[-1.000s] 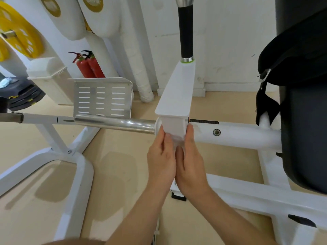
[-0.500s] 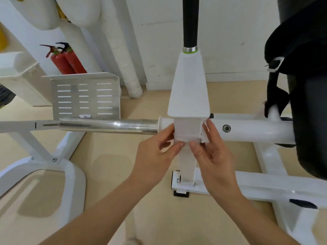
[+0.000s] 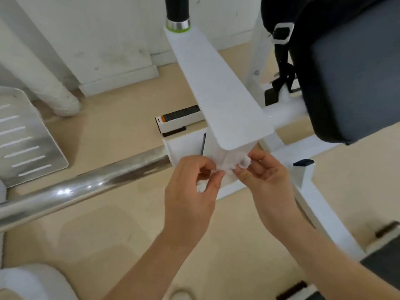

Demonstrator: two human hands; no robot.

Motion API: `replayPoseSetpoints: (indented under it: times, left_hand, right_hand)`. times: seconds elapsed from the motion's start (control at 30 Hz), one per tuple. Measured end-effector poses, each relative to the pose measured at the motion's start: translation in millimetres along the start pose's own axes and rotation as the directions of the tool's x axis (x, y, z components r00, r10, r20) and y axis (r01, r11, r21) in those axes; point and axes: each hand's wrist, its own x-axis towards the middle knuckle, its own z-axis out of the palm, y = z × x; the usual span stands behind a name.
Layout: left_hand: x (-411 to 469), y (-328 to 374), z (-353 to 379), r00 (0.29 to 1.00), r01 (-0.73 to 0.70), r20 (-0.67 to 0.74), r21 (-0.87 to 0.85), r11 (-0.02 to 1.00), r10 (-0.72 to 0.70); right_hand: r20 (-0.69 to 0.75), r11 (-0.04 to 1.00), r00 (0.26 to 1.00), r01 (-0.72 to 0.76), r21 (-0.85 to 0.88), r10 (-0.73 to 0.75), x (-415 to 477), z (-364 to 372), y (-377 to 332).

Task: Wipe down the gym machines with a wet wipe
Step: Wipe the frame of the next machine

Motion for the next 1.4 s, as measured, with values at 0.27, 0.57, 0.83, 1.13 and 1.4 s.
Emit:
replayPoseSetpoints:
  times: [0.27,0.57,0.83,1.13,1.4]
  left_hand:
    - [-21,-80,38,0.952,-0.262,-0.112,0.187,0.947,0.286]
    - [-49,-150,60,0.990,-0.142,0.033,0.271,0.952,0.138]
    - [-36,-119,25,0.899,0.391,0.259,-0.119,0.913,-0.352]
    - [-61,-129,15,0.853,-0.035,0.466,0.499,0.866,-0.234]
    - [-53,-141,16,0.694,-0.449,0.708,0.566,0.692,-0.129]
  right_hand:
    - [-0.083,0.979,0.976,0.202,-0.022,-0.203,12,-2,92]
    - [0.068,0.807,0.906,0.403,-0.432,-0.417,31,-15,193]
    - [0.076,0.763,0.835,0.531,-0.368,-0.545,46,16,170]
    - [0.019,0.869,0.964,0.249,-0.427,-0.266,57,6,222]
    - [-0.064,0.828,0.848,0.493,-0.267,-0.525,57,23,188]
